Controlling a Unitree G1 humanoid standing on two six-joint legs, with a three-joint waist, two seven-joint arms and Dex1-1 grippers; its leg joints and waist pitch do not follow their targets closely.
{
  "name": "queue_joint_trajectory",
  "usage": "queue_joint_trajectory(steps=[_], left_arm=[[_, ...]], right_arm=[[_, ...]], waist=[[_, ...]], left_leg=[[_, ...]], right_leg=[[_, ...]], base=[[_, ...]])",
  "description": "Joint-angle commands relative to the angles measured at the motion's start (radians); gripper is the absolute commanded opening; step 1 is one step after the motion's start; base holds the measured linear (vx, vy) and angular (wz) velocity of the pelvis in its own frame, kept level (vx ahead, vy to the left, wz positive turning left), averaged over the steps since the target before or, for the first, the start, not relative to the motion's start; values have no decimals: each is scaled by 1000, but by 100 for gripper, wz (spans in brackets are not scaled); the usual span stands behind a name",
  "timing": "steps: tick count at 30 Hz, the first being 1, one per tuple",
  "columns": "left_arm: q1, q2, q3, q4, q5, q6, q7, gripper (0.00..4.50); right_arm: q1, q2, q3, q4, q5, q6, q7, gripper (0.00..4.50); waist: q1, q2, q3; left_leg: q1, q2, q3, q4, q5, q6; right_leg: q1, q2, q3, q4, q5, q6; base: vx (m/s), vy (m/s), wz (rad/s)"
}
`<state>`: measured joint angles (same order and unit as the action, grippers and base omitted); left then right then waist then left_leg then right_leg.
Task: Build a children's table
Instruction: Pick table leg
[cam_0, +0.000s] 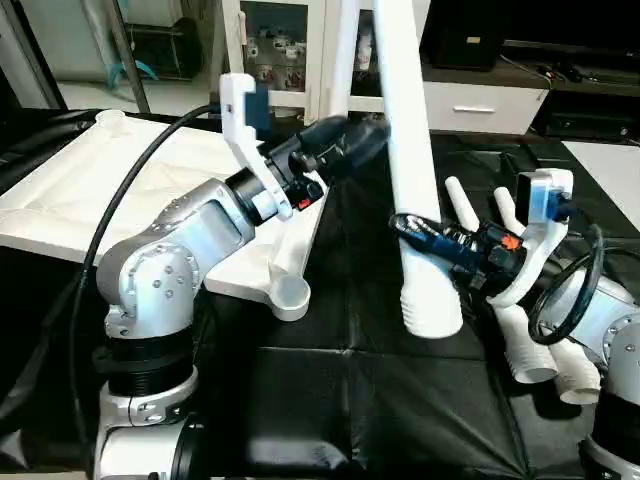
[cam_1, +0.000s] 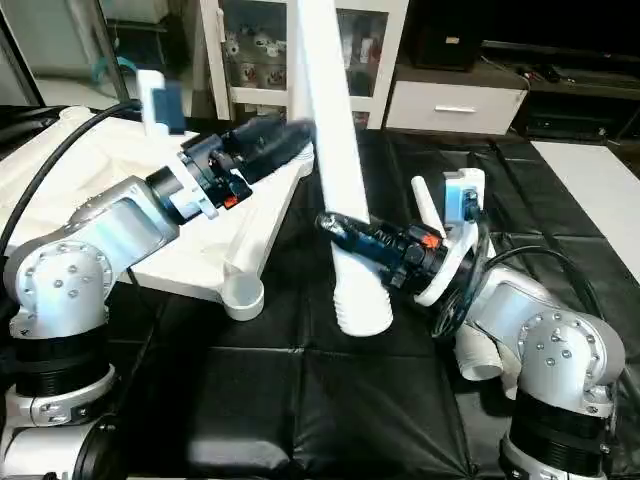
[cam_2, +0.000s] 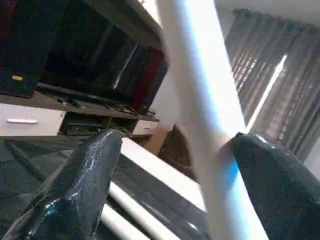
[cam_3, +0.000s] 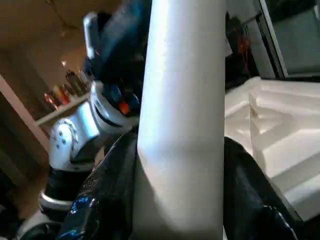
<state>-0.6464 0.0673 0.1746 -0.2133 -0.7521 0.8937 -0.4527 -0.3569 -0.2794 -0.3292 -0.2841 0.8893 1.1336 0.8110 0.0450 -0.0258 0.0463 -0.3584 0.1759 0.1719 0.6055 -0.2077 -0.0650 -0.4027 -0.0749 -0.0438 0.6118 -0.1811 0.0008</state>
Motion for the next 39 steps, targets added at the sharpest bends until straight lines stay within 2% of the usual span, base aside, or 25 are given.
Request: queue_joint_trajectory(steps=[1,6,7,9,16,24,26,32,33,36,37,39], left_arm=[[-17,-3,-18,-6,-2,18,5,408],[-28,-22,6,-13,-62,50,13,408],[-31,-29,17,-14,-92,59,21,408],[-31,-28,20,-15,-120,67,21,408],[-28,4,-26,-16,-98,80,-19,408],[-22,28,19,-8,-178,119,5,334],[-20,31,21,-9,-184,120,1,331],[-13,50,20,-13,-216,150,-23,278],[-14,51,19,-11,-228,156,-18,264],[-16,54,19,-11,-235,162,-11,249],[-16,54,22,-10,-238,163,-9,243],[-17,56,26,-7,-245,167,-5,221]], right_arm=[[-8,-4,18,-14,3,-4,3,184],[-3,-21,40,-22,20,-7,2,184],[0,-27,49,-25,24,-7,5,184],[5,-36,64,-29,26,-11,12,184],[15,-62,110,-30,11,-29,41,184],[18,-72,136,-15,3,-60,29,184],[18,-73,138,-15,3,-62,30,184],[10,-91,156,2,-7,-82,45,184],[7,-102,174,16,-23,-97,56,184],[2,-109,191,30,-36,-110,64,184],[0,-110,194,32,-37,-112,66,184],[-4,-110,201,36,-43,-117,66,184]], waist=[[4,-2,-59],[6,-3,-58],[8,-9,-58],[10,-5,-57],[12,-3,-56],[14,-2,-56],[13,-1,-55],[13,2,-56],[15,7,-55],[14,6,-55],[14,9,-54],[14,7,-55]], left_leg=[[-1,36,-9,-66,-83,20],[0,36,-9,-67,-99,9],[0,36,-9,-67,-97,9],[-1,36,-9,-67,-102,8],[0,37,-10,-70,-107,7],[0,36,-10,-70,-104,0],[1,36,-10,-70,-108,1],[2,37,-10,-71,-109,-3],[2,37,-11,-71,-113,-5],[2,36,-10,-71,-127,-7],[3,36,-10,-71,-132,-9],[2,36,-11,-72,-131,-8]], right_leg=[[54,-50,36,-77,-218,-180],[53,-51,36,-80,-248,-171],[54,-52,36,-79,-248,-173],[52,-51,36,-80,-255,-172],[50,-51,36,-83,-274,-146],[51,-51,35,-80,-257,-161],[51,-50,35,-81,-259,-159],[51,-49,35,-79,-246,-161],[51,-50,35,-79,-250,-162],[51,-49,35,-81,-258,-161],[50,-49,35,-82,-266,-160],[51,-49,34,-82,-263,-161]], base=[[0,0,0],[0,0,0],[0,0,0],[0,0,0],[0,0,0],[0,0,0],[0,0,0],[0,0,0],[0,0,0],[0,0,0],[0,0,0],[0,0,0]])
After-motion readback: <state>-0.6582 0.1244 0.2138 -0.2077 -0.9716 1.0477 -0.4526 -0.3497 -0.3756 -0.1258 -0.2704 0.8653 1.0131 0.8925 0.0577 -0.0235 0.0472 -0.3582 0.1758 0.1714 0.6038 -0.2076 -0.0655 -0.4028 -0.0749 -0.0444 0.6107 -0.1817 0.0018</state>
